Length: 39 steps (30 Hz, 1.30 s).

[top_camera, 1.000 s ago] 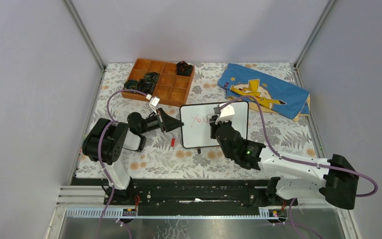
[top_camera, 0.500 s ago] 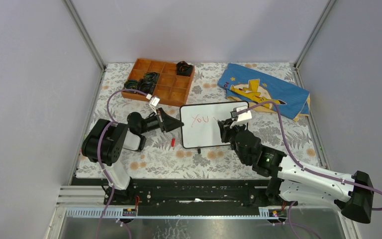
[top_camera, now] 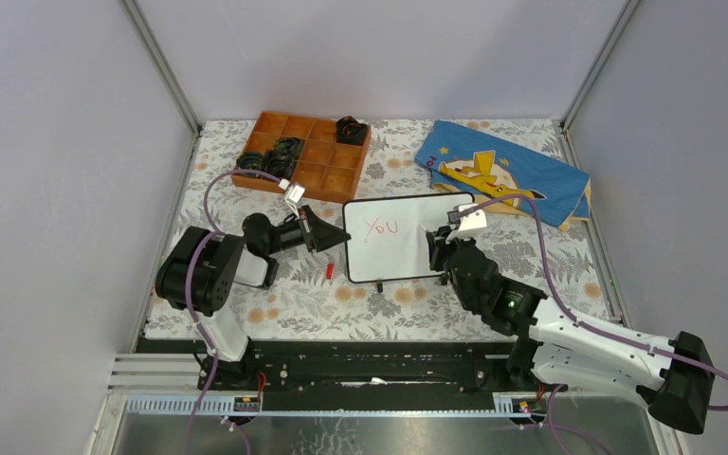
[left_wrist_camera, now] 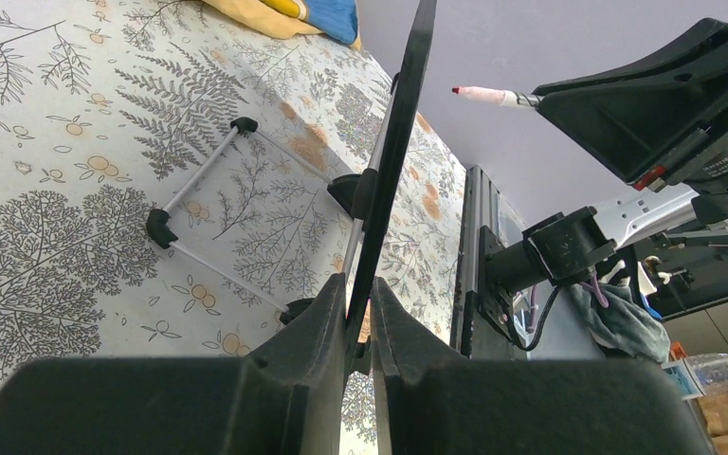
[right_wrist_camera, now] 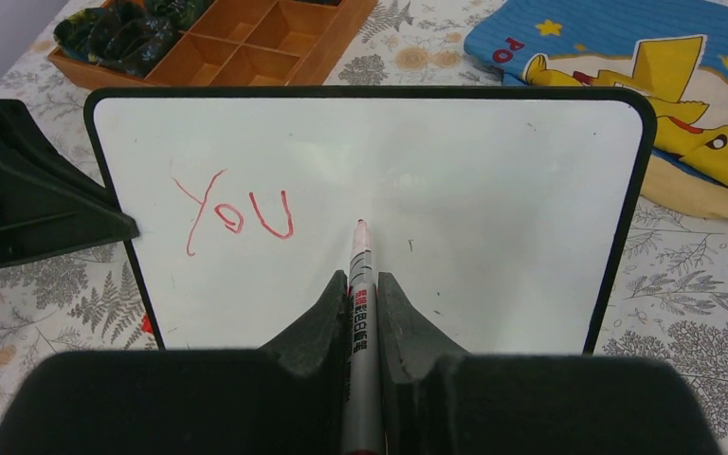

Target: Write a sentence on the whiteboard

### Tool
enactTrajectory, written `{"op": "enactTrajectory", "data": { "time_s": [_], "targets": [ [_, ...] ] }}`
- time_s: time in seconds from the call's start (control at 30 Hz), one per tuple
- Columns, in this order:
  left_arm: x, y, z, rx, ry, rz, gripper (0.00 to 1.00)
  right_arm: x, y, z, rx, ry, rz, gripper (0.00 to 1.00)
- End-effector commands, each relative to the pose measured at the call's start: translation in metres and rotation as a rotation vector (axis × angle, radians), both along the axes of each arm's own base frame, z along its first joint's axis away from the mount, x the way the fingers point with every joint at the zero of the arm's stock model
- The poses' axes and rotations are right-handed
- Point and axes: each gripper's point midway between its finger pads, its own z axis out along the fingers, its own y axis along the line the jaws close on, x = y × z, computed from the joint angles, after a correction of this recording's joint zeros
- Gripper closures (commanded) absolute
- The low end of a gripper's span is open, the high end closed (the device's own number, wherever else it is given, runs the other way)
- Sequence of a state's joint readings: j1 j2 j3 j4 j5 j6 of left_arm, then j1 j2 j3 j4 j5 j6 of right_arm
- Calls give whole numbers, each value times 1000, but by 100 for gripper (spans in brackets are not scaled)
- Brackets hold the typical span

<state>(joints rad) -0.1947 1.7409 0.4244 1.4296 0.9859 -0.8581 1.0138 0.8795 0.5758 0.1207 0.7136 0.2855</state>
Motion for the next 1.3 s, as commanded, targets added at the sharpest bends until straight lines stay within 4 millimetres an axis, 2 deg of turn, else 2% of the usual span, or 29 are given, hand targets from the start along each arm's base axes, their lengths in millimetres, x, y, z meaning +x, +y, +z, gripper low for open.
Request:
{"op": "enactTrajectory", "data": {
  "time_s": [0.0,0.27,0.83,1.27],
  "targets": [
    [-1,-3,8,3,-49,-14,80,3,1,21,97,-50,0,100],
    [0,-3,8,3,-47,-15,80,3,9,22,84,-69,46,100],
    [1,-3,5,9,-42,-15,80,15,10,9,35,-55,-27,100],
    [1,-3,5,11,-40,-15,80,21,10,11,43,-56,-73,100]
  ]
}}
